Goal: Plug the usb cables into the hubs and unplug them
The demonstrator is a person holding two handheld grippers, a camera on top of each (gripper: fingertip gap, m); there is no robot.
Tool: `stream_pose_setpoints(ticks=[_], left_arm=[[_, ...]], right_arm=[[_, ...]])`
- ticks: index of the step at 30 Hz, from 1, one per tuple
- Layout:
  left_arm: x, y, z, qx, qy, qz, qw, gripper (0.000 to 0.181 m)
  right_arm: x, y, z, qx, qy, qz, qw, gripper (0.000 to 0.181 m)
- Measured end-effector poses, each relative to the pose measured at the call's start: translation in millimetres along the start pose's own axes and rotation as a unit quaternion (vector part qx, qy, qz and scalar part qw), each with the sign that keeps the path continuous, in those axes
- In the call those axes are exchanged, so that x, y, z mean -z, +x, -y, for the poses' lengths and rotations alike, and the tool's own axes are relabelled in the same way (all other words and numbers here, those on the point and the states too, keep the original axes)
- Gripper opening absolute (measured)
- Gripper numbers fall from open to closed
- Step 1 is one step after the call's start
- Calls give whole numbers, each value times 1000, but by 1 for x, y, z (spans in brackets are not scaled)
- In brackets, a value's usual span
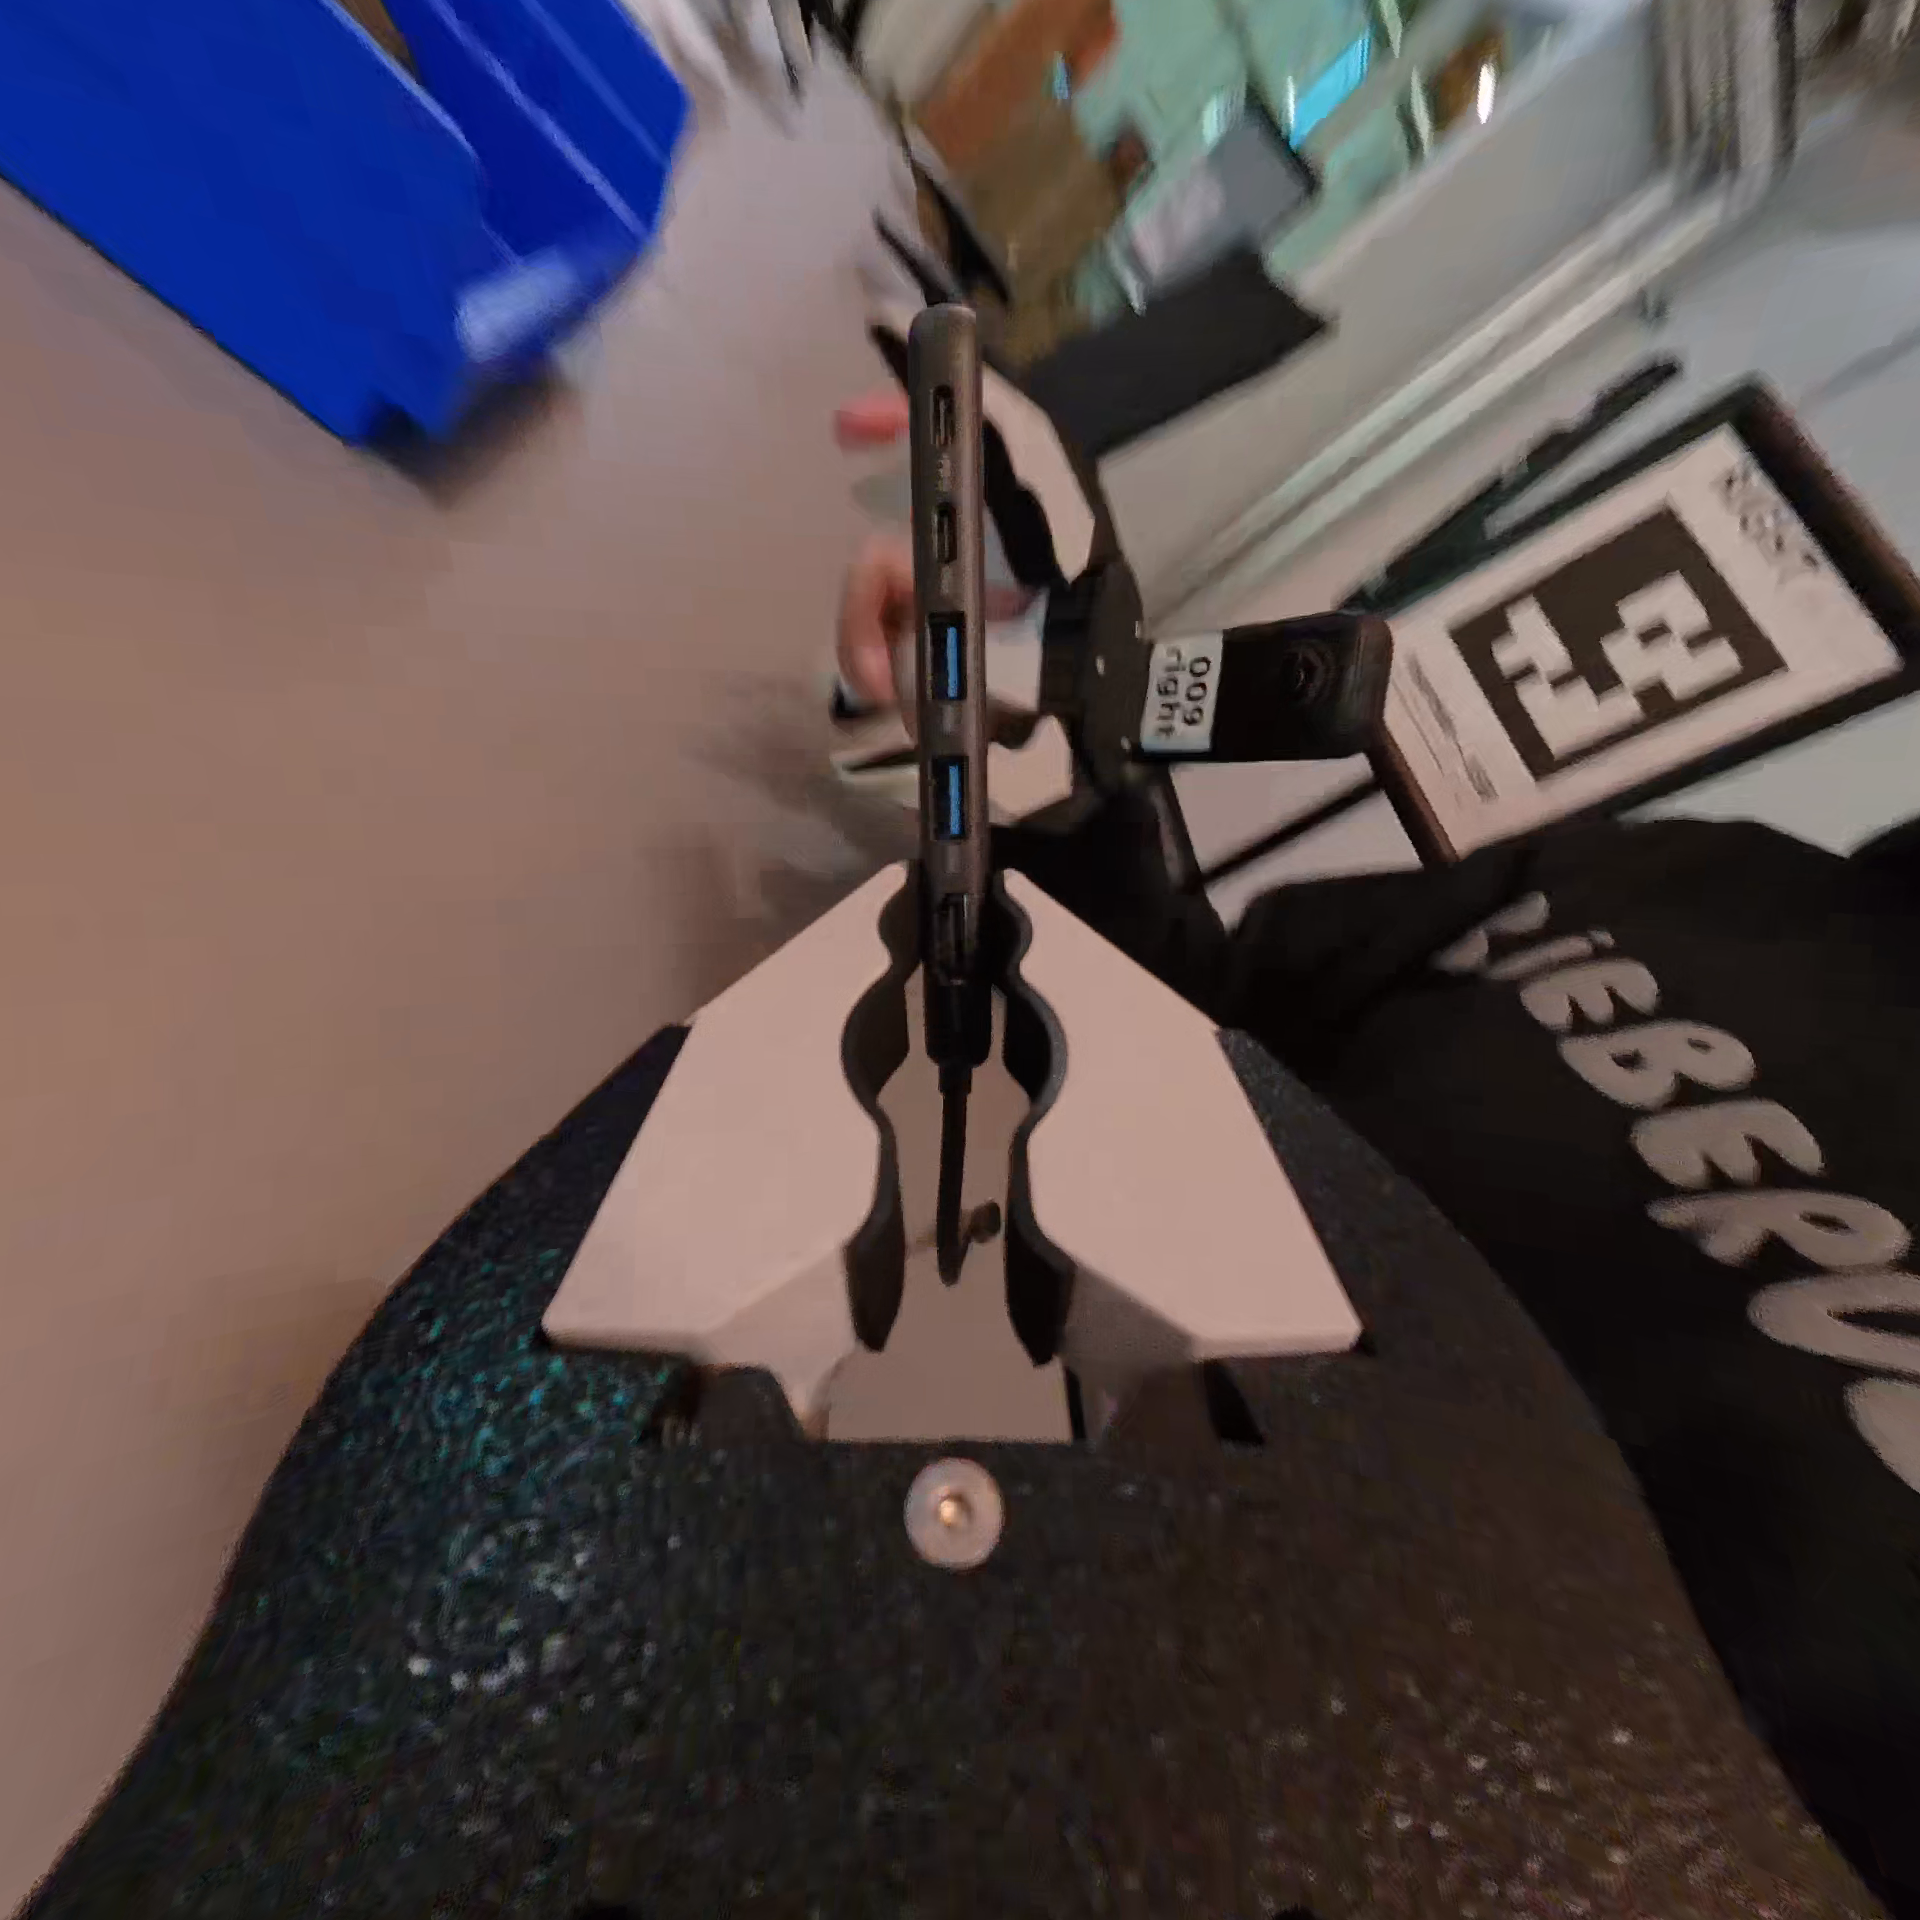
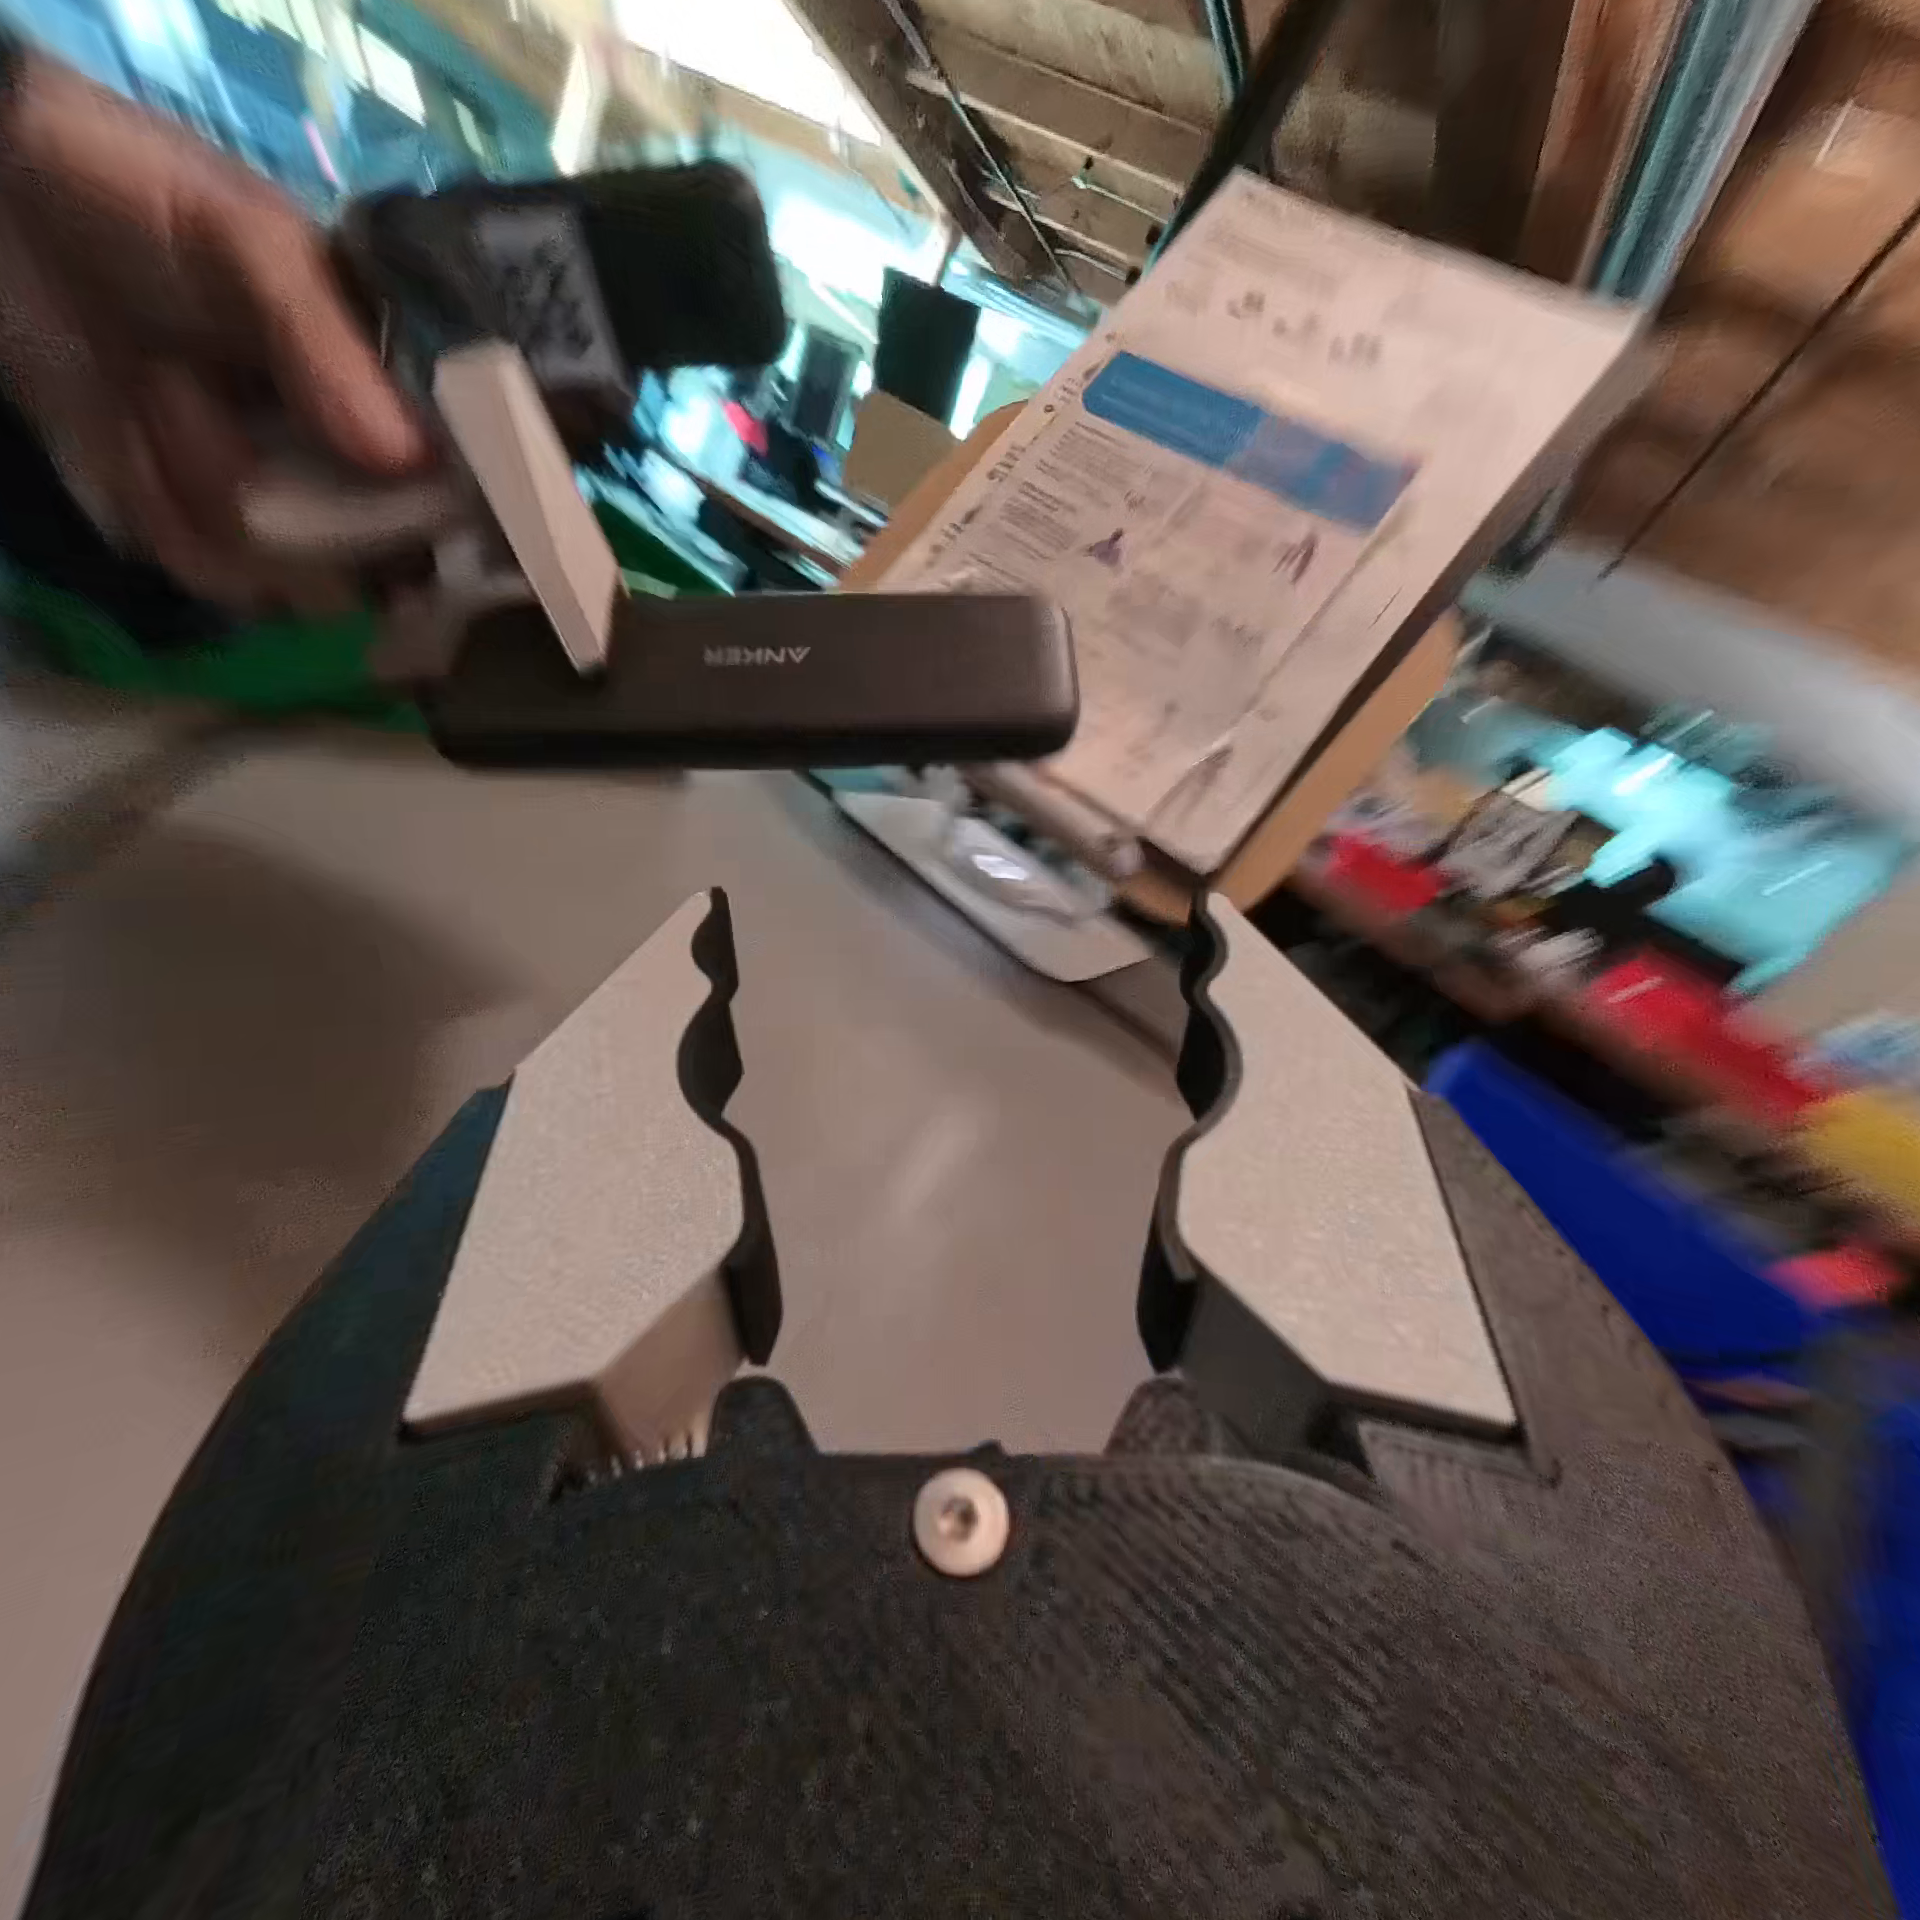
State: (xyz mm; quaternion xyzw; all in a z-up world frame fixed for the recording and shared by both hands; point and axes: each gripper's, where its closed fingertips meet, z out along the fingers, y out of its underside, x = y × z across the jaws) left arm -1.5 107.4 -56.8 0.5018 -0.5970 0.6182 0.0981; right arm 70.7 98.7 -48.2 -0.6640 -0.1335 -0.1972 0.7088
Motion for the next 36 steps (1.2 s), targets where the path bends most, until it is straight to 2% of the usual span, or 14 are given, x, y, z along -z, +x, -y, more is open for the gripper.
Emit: stream_pose_setpoints(ticks=[2, 4, 5, 6, 7, 9, 10, 13, 16, 22, 27, 29, 33, 36], left_arm=[[10, -7, 15, -18, 91, 27, 995, 9], [22, -8, 31, -29, 193, 42, 980, 8], [28, -9, 38, -30, 242, 52, 968, 8], [33, -8, 43, -30, 286, 58, 956, 8], [36, -8, 46, -30, 324, 66, 943, 8], [40, -10, 49, -29, 382, 96, 919, 8], [38, -12, 48, -34, 395, 115, 911, 8], [27, -16, 42, -47, 404, 161, 899, 9], [7, -7, 41, -56, 397, 133, 906, 8], [-6, -10, 35, -34, 380, 104, 918, 8], [-9, -8, 27, -86, 356, 107, 925, 8], [-9, -2, 27, -126, 347, 108, 923, 8], [0, 16, 29, -174, 345, 64, 920, 8], [3, 24, 28, -190, 342, 35, 920, 8]], right_arm=[[-3, -8, 0, -205, 9, 70, 976, 86], [-8, -27, 11, -375, 20, 160, 913, 76], [-10, -36, 21, -420, 30, 194, 886, 66], [-15, -41, 26, -435, 33, 201, 877, 53], [-21, -44, 24, -421, 18, 180, 889, 54], [-31, -50, 14, -334, -28, 119, 935, 78], [-33, -54, 12, -276, -48, 103, 954, 76], [-36, -60, 13, -196, -78, 73, 975, 73], [-36, -54, 18, -186, -57, 52, 980, 55], [-28, -62, 10, -225, -48, 134, 964, 46], [-20, -69, 9, -226, -48, 181, 956, 40], [-16, -72, 14, -279, -31, 211, 936, 31], [-4, -62, 37, -447, 46, 275, 850, 13], [-5, -66, 39, -446, 46, 283, 848, 19]])
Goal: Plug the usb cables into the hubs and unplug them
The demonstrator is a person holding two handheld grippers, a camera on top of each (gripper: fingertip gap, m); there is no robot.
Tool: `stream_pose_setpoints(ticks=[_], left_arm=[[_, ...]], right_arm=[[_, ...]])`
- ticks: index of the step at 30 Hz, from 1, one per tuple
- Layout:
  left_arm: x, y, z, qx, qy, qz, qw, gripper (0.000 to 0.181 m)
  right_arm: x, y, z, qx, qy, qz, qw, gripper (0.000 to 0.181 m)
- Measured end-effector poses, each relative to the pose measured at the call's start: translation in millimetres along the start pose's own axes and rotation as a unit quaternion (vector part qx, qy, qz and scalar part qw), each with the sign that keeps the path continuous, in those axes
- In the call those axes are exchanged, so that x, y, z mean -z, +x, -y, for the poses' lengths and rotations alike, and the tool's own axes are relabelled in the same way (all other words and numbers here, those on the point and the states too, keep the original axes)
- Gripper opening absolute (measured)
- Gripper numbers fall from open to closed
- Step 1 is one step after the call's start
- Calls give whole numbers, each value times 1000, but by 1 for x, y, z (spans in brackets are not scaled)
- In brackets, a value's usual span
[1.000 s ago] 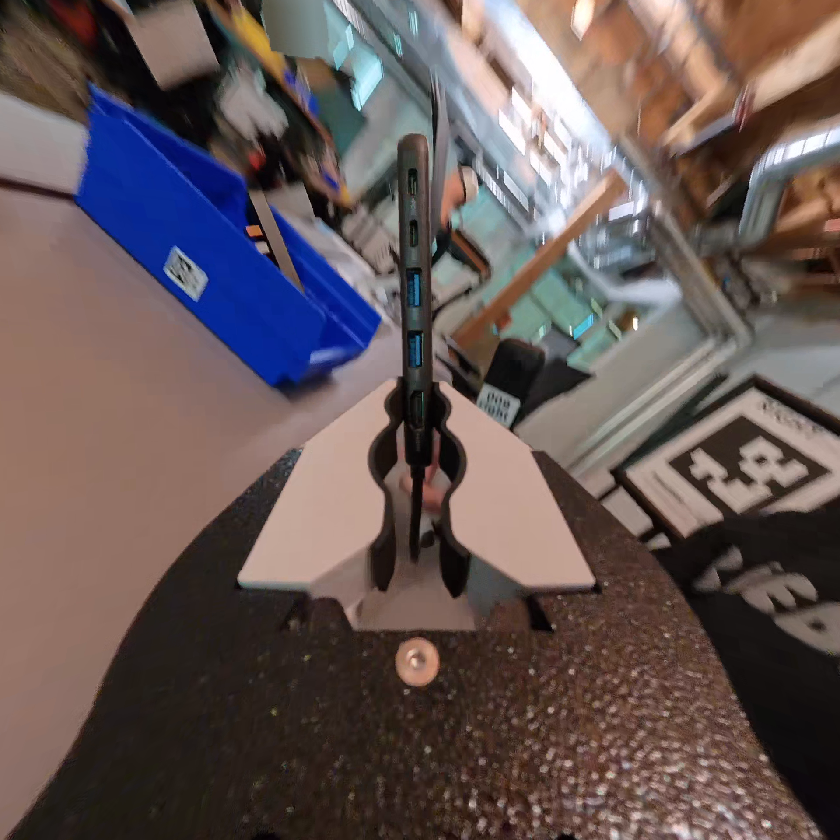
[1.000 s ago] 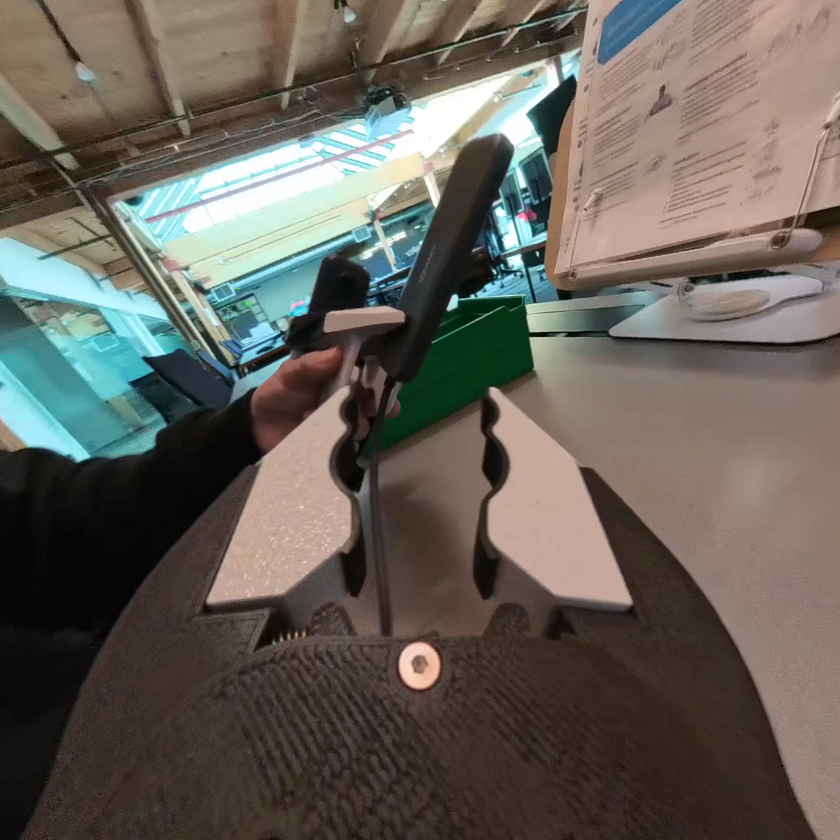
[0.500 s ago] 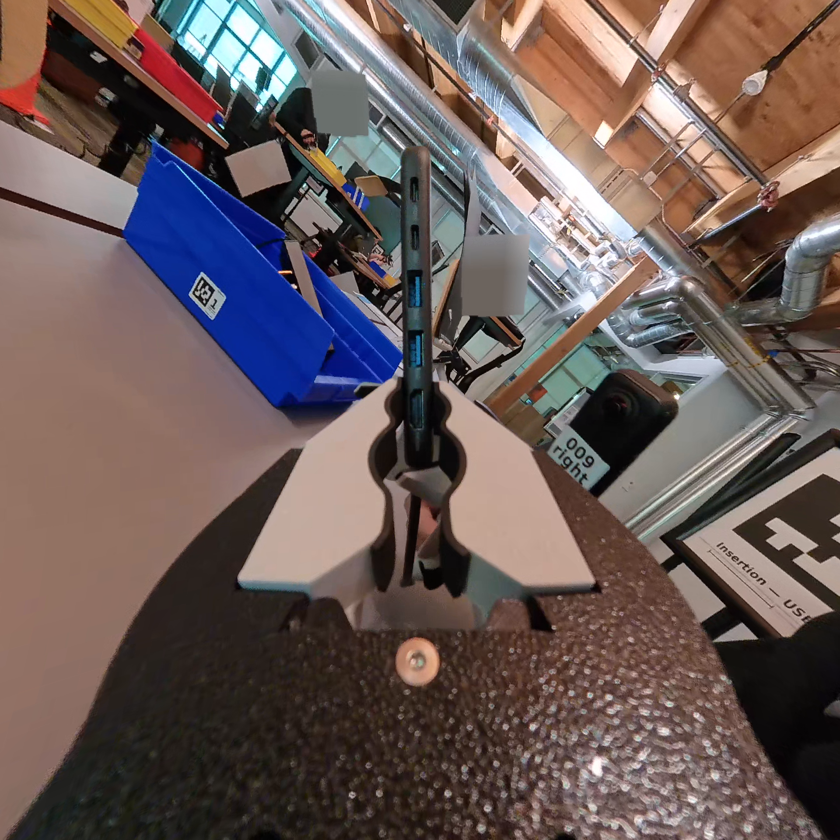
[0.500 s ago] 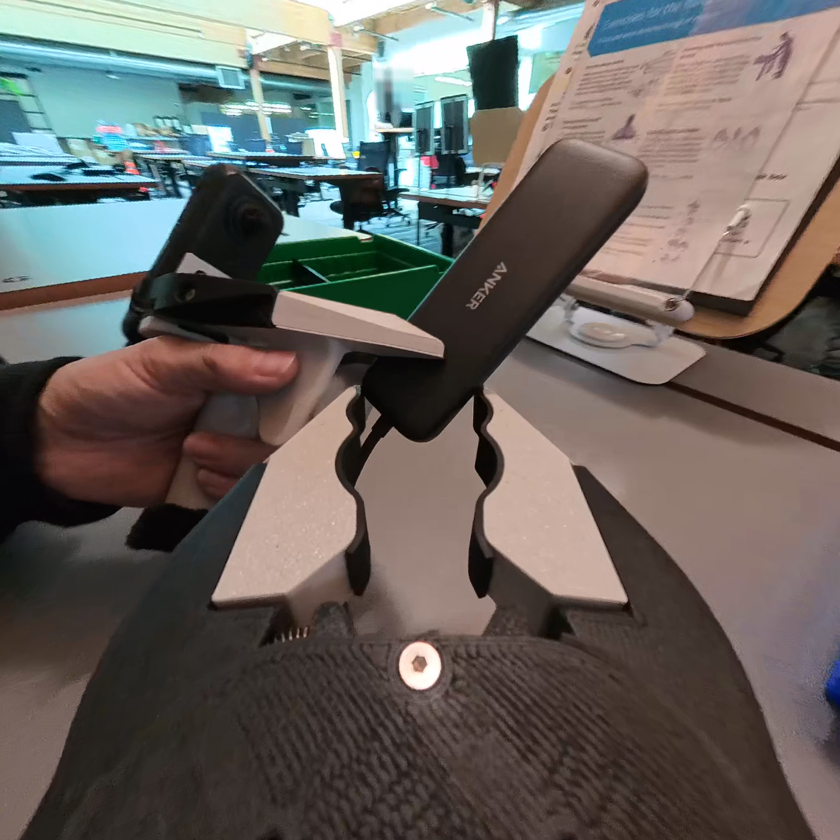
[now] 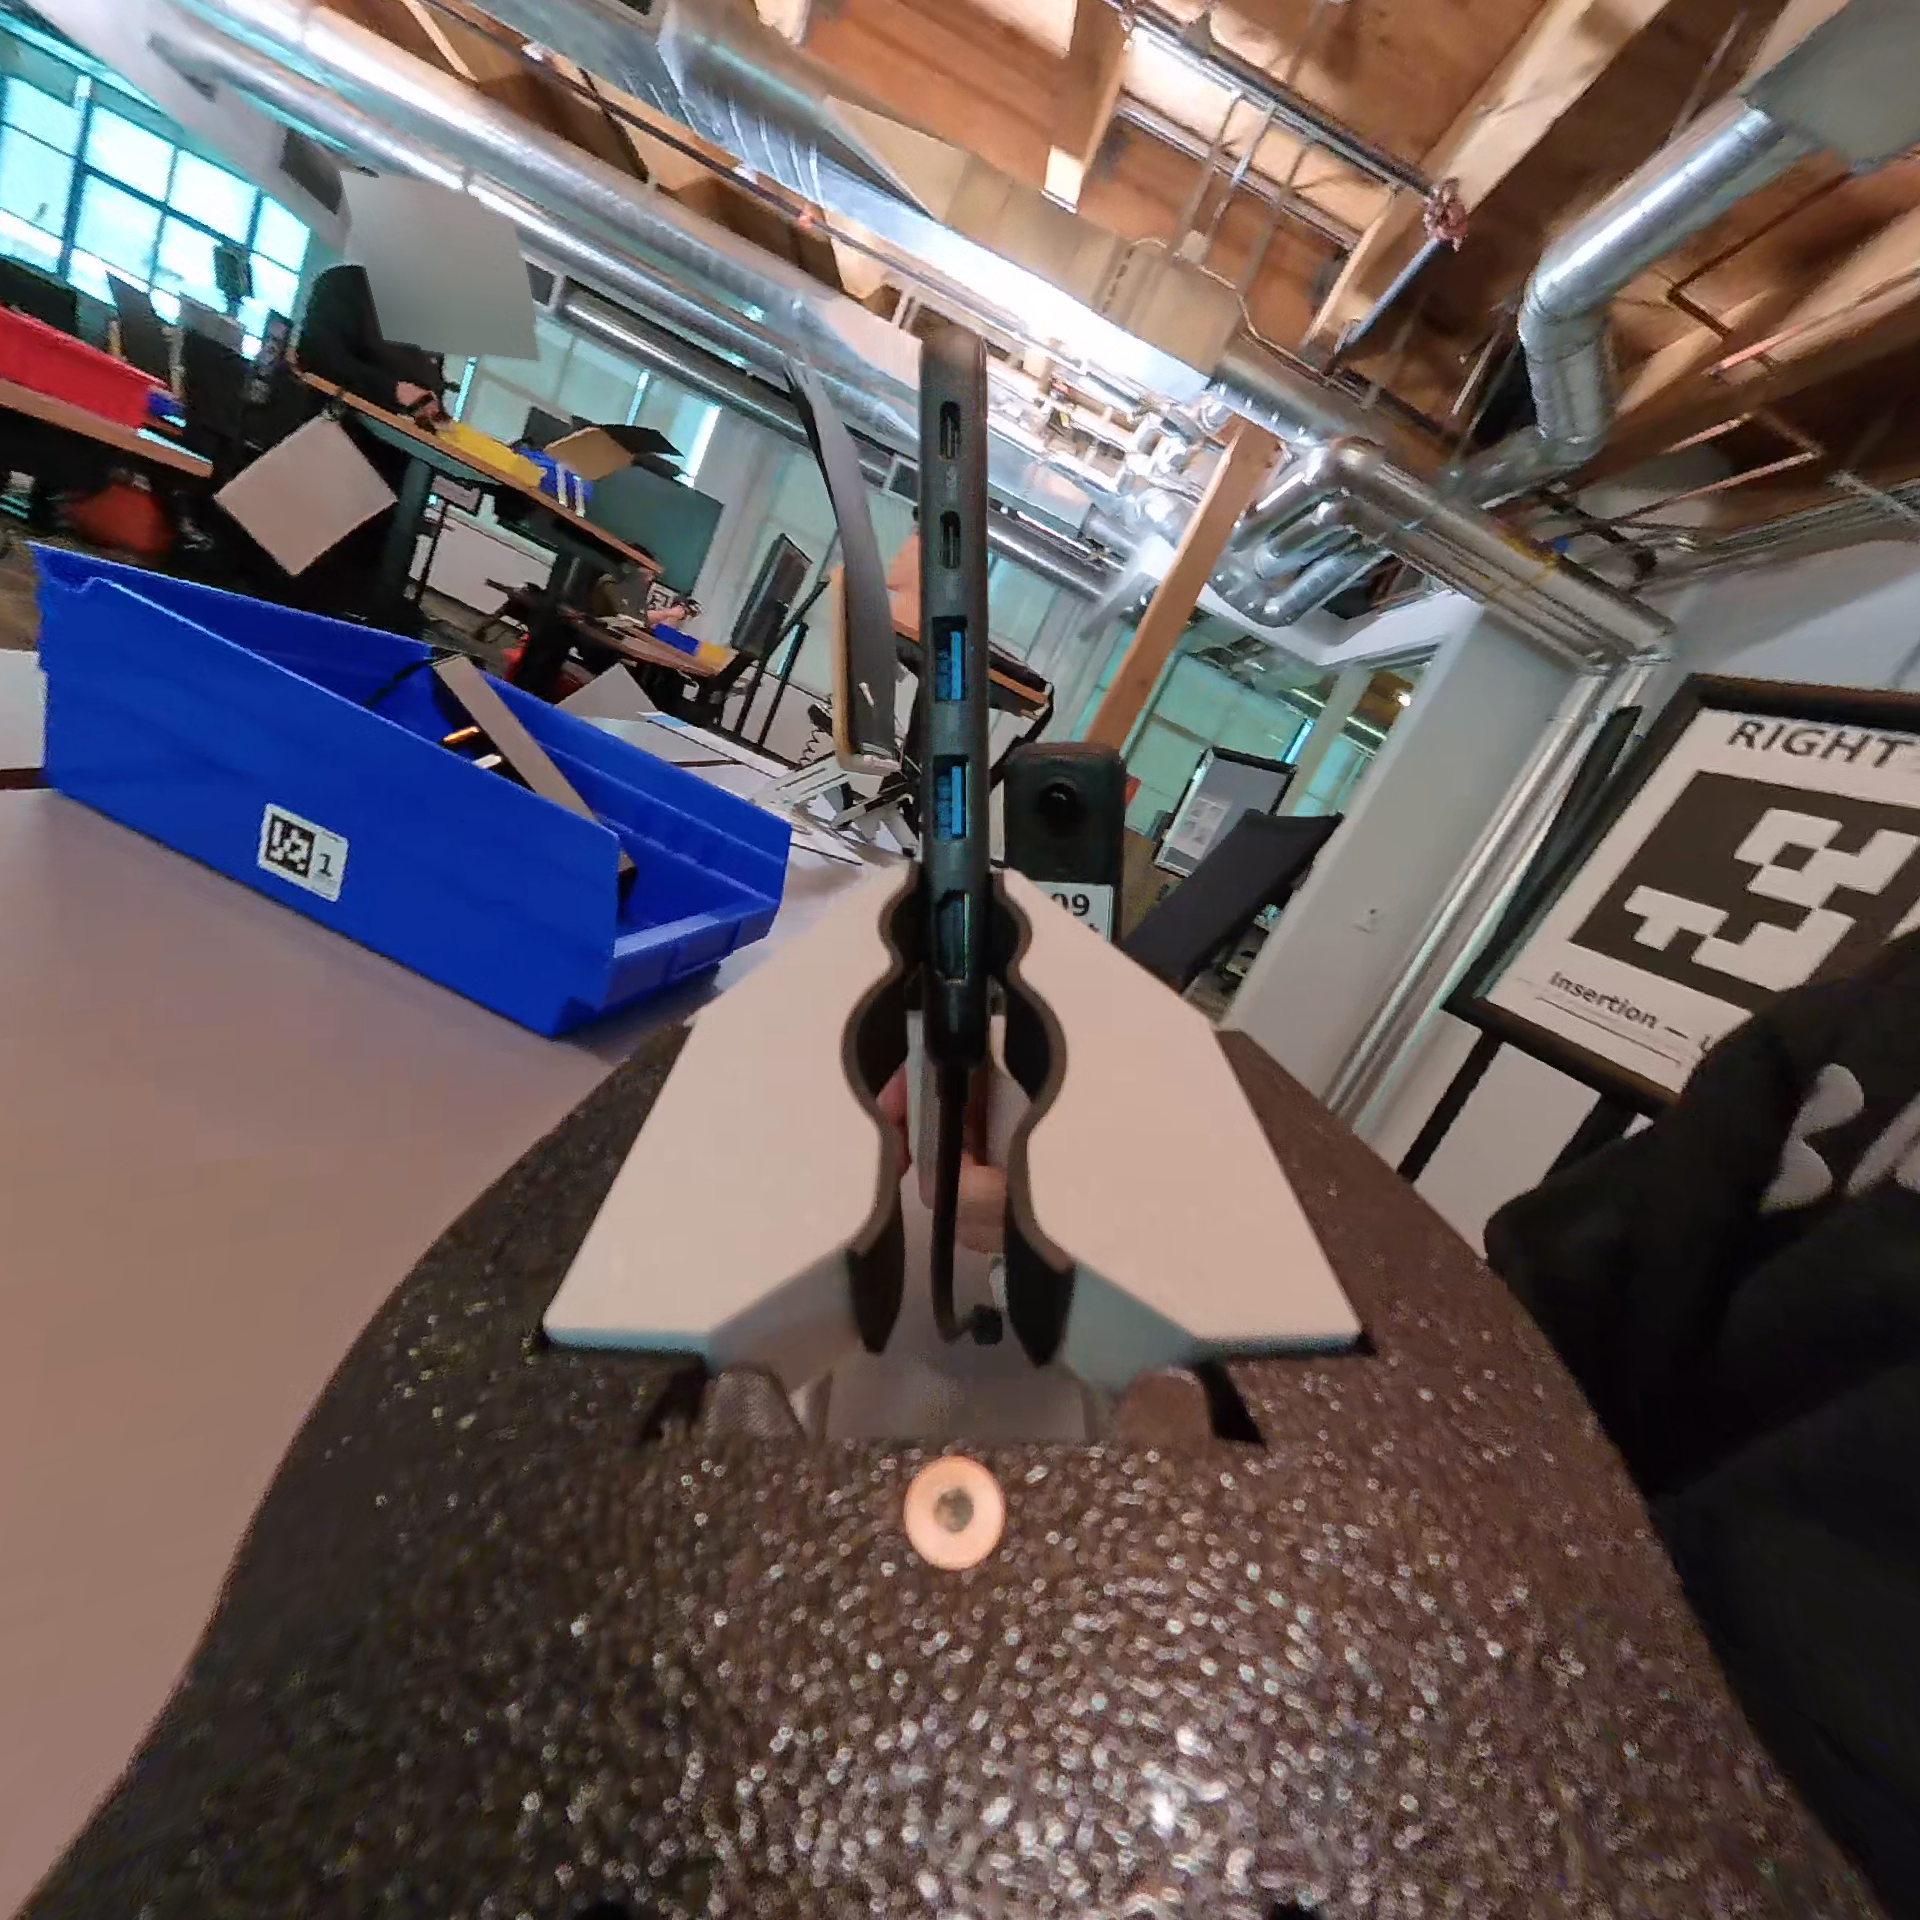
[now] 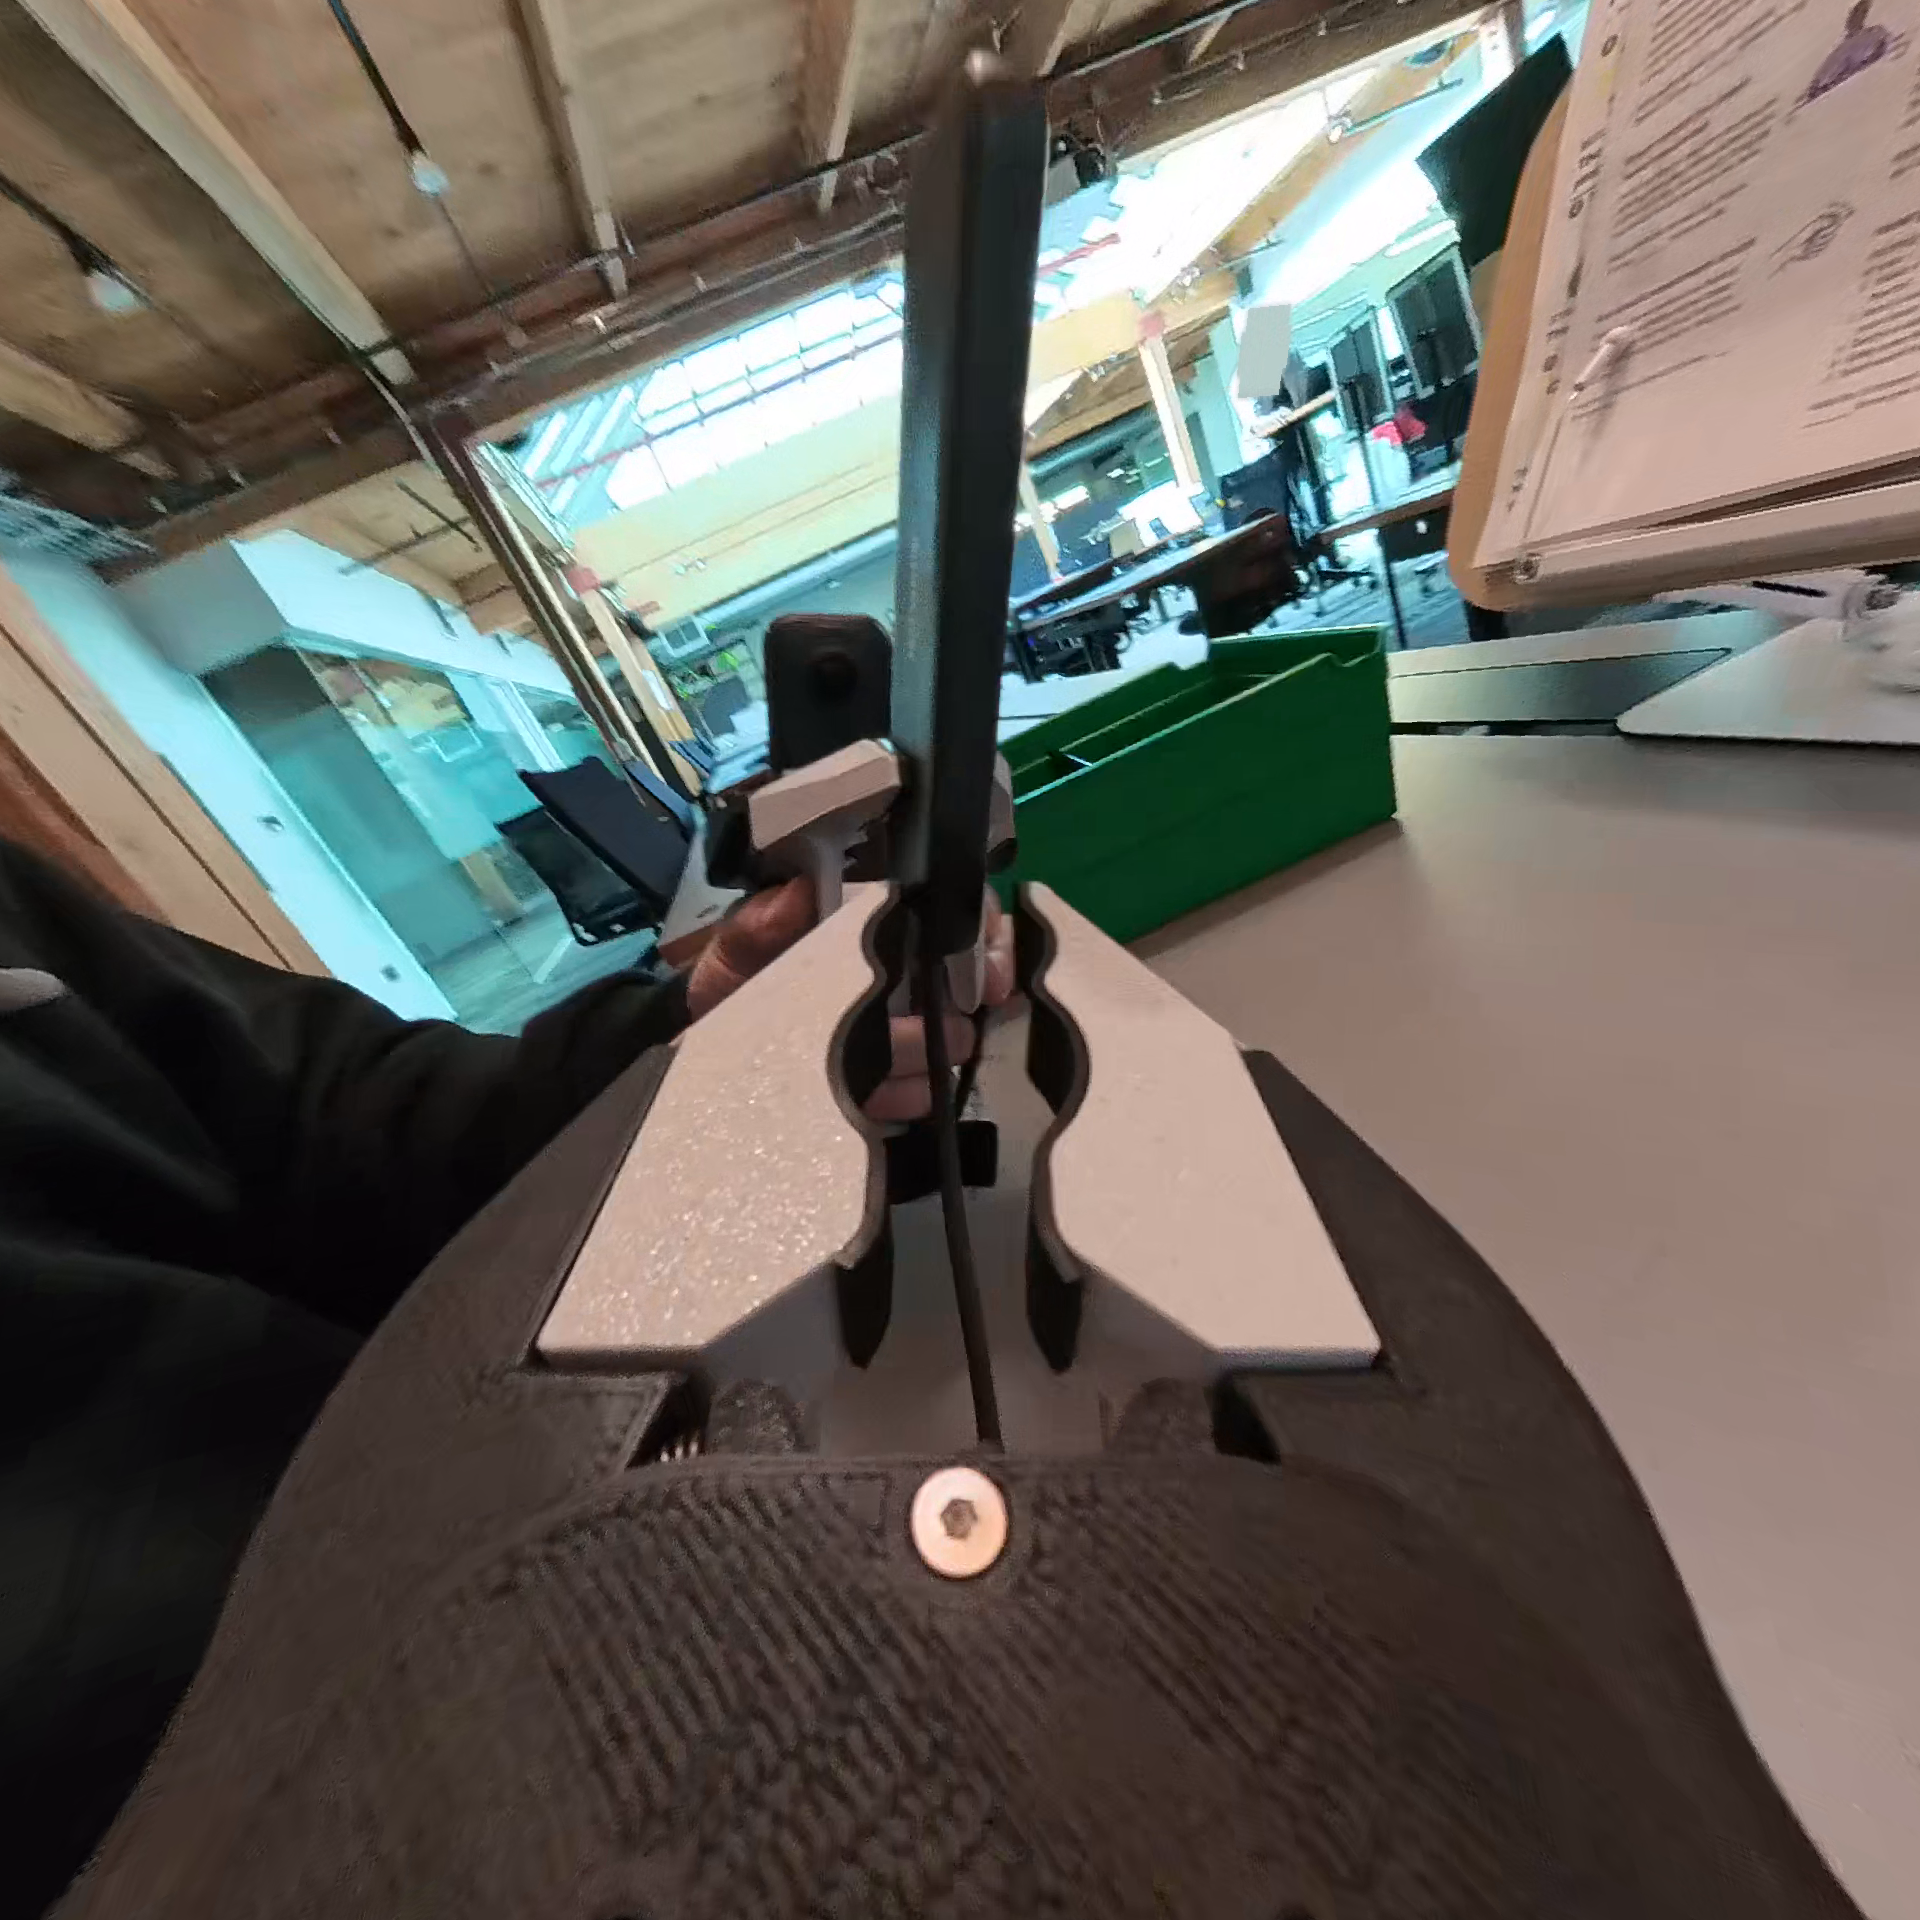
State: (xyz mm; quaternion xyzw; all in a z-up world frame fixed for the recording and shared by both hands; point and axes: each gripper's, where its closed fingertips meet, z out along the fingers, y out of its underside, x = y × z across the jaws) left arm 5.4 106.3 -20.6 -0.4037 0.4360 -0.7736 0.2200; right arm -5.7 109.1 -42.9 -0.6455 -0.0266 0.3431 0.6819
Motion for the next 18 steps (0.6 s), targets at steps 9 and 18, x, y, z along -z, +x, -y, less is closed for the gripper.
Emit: stream_pose_setpoints(ticks=[9, 18], left_arm=[[5, 15, -10, -32, -50, -48, 997, 12], [4, 33, 6, -114, -224, -49, 967, 26]], right_arm=[[6, -17, -23, 46, -104, 38, 993, 11], [18, -23, -51, 65, -217, 46, 973, 11]])
